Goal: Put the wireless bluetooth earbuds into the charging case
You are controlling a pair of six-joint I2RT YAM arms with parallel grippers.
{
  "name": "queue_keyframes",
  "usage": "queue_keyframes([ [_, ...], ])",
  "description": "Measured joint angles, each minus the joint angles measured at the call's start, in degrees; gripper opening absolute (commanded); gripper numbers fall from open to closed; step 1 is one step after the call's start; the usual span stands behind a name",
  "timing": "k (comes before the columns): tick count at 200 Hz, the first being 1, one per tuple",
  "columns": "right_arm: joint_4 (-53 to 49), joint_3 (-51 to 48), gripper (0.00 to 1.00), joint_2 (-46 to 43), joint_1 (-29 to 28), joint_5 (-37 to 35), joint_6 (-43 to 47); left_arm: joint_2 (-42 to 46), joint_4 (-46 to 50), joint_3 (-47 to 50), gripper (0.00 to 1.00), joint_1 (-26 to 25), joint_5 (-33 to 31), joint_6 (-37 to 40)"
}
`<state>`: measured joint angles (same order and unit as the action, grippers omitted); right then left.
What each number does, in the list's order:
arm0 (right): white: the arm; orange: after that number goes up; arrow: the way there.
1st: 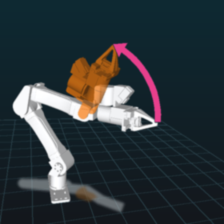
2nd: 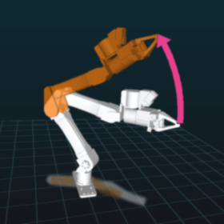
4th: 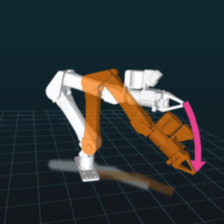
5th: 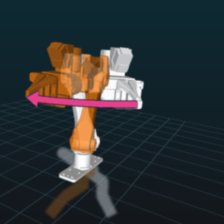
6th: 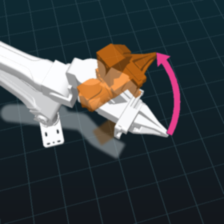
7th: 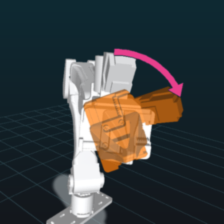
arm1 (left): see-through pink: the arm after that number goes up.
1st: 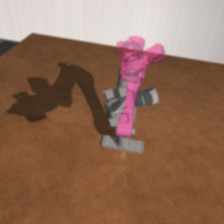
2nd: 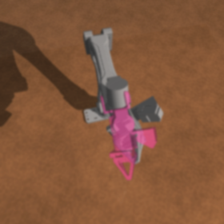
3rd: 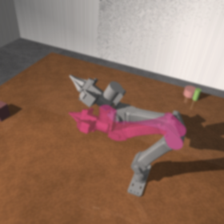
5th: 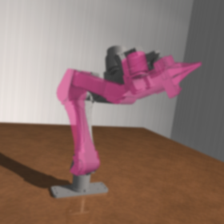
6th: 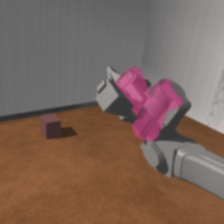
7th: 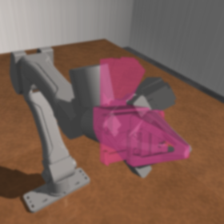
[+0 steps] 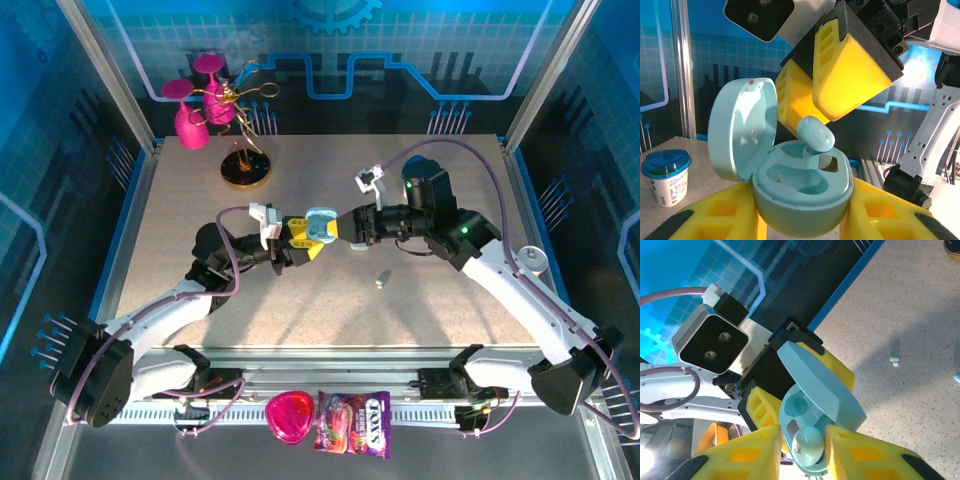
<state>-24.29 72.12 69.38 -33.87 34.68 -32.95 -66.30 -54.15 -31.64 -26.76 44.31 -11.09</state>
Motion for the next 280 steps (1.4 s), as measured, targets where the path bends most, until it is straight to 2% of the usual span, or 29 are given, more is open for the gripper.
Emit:
queue_keyframes([
  [52,-0.2,0.1,0.52,-0.9,-0.2,-1.0,-0.1,0.1,0.3,0.0,0.31,0.0,-0.3,0.0],
  [120,-0.1,-2.4,0.69,-5.5,-0.2,-4.5,1.1,0.7,-0.9,0.1,0.30,0.0,0.2,2.3],
  [165,4.1,-10.5,0.70,-11.1,0.3,-5.8,1.9,2.3,-1.7,0.7,0.31,0.0,0.8,5.0],
  [204,13.0,-19.6,0.70,-14.1,3.8,-5.8,-2.6,3.6,-1.9,0.7,0.31,0.0,2.1,6.6],
  [238,15.5,-22.5,0.70,-11.8,5.4,-7.2,-5.3,3.9,-1.9,0.7,0.31,0.0,3.6,7.2],
  [280,15.8,-22.6,0.69,-4.0,5.4,-9.9,-6.8,4.5,-1.9,0.7,0.32,0.0,4.7,7.6],
])
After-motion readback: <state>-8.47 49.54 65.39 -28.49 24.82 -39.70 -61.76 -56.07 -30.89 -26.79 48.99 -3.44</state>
